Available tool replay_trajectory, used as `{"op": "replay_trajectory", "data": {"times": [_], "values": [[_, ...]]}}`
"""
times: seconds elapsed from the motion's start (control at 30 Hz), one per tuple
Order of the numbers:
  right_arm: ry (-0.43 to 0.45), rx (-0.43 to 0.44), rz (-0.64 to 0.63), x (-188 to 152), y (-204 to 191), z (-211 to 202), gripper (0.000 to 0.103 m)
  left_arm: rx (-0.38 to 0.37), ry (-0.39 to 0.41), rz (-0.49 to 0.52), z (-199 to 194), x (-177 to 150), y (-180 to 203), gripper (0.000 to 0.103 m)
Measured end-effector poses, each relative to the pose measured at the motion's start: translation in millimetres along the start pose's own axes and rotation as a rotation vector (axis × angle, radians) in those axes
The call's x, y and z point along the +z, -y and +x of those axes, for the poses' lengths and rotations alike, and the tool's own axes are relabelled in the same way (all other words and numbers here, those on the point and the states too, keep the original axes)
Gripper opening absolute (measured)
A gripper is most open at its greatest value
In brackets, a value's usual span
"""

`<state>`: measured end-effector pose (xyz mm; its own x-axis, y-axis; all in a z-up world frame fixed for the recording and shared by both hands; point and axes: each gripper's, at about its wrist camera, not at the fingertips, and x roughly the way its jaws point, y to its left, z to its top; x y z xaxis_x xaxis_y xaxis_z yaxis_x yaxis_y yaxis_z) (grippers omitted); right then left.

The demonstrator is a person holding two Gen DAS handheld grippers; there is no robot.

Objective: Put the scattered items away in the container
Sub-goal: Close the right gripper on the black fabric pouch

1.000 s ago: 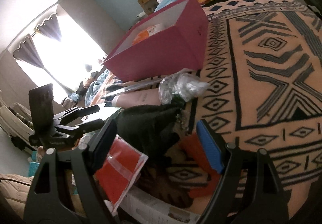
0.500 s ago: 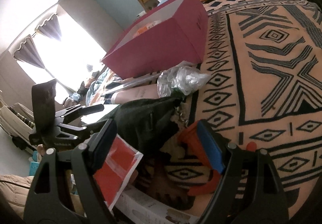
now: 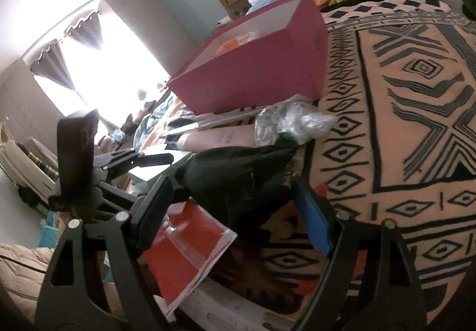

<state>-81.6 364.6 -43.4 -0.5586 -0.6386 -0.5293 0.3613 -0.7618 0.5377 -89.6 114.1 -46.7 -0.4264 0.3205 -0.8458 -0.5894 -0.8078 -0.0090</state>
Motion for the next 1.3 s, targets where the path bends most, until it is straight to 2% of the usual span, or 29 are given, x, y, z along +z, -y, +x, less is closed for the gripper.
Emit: {"op": "replay_trajectory", "data": {"times": [0.23,0.4,0.7,0.8,0.83,0.97,1.1,1.17,1.23,1.3], "values": [[-0.017,0.008,-0.001,-0.6,-1.7,10.3,0.081,0.0,0.007,0.025,-0.6,-1.5,5.2,0.086],[-0.015,0.008,0.013,-0.3,1.0,7.8,0.075,0.005,0.01,0.029,-0.3,-1.6,5.9,0.086],[-0.009,-0.038,0.018,0.5,4.3,6.4,0.054,0.027,0.025,0.049,-1.4,-3.1,10.5,0.083],[-0.005,-0.047,0.024,1.0,6.5,4.4,0.044,0.022,0.026,0.045,-1.3,-3.7,9.1,0.083],[-0.003,-0.056,0.022,1.1,6.7,3.2,0.038,0.02,0.025,0.042,-1.2,-4.1,8.3,0.082],[0.008,-0.054,0.014,2.3,6.3,-1.2,0.026,0.016,0.025,0.038,-0.8,-4.7,7.7,0.08],[0.017,-0.033,-0.003,4.8,0.1,-4.1,0.021,0.014,0.028,0.035,-1.0,-4.8,6.9,0.079],[0.019,0.014,0.002,7.0,-3.1,-4.5,0.012,0.012,0.03,0.031,-1.1,-4.3,6.6,0.076],[0.023,0.068,0.002,10.2,-8.0,-5.6,0.012,-0.002,0.03,0.02,-1.4,-3.9,4.3,0.069],[0.026,0.081,-0.021,13.9,-15.5,-4.9,0.011,-0.011,0.031,0.006,-2.5,-3.9,1.0,0.066]]}}
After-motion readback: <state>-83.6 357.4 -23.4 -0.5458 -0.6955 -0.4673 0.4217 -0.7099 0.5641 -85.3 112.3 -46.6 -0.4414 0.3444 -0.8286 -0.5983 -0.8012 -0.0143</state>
